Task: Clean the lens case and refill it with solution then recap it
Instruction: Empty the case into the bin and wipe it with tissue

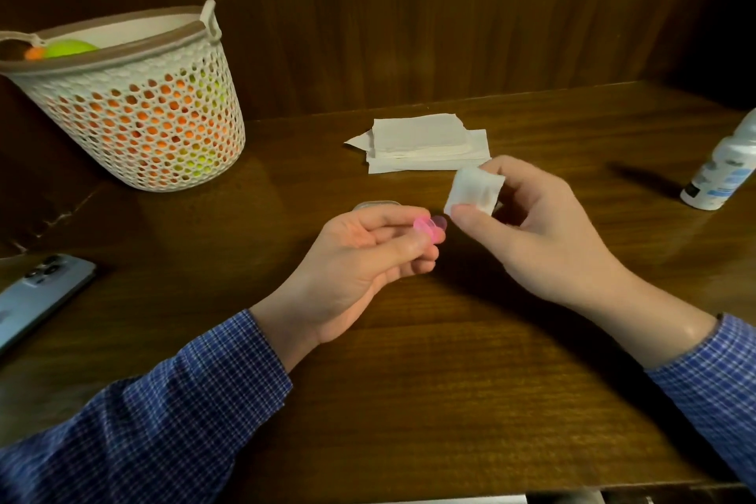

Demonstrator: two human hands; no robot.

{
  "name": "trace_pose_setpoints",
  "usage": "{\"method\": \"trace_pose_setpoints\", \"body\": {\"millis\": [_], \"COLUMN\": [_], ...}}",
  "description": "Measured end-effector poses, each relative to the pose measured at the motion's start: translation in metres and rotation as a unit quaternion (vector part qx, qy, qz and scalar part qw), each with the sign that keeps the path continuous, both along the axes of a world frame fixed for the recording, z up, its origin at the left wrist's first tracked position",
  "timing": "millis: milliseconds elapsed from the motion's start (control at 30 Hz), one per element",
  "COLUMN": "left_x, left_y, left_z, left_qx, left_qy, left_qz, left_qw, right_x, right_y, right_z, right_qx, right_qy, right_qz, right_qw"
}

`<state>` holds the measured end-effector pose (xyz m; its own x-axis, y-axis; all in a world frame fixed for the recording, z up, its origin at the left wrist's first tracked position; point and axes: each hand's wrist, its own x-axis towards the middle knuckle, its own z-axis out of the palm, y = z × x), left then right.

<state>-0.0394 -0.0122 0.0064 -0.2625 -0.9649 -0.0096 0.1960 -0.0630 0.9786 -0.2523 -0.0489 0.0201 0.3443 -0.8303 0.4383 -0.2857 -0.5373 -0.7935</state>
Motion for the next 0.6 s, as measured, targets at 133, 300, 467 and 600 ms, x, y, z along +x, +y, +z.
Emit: {"method": "trace_pose_setpoints", "body": {"millis": [133, 300, 467, 600], "left_x": [-0.003, -0.002, 0.002, -0.003], "left_y": [0.001, 0.002, 0.003, 0.003], "left_z": [-0.001, -0.001, -0.004, -0.003], "left_qx": [-0.009, -0.010, -0.041, -0.065], "left_qy": [-0.026, -0.029, -0.042, -0.040], "left_qz": [0.019, 0.005, 0.010, -0.026], "left_qw": [0.999, 1.000, 0.998, 0.997], "right_x": [0.007, 0.008, 0.002, -0.010], "right_y": [0.006, 0.010, 0.009, -0.006], "right_z": [-0.004, -0.003, 0.006, 0.016], "right_qx": [-0.051, -0.069, 0.038, 0.265], "right_qy": [0.012, 0.054, 0.080, -0.018], "right_qz": [-0.001, 0.022, 0.096, 0.183], "right_qw": [0.999, 0.996, 0.991, 0.947]}}
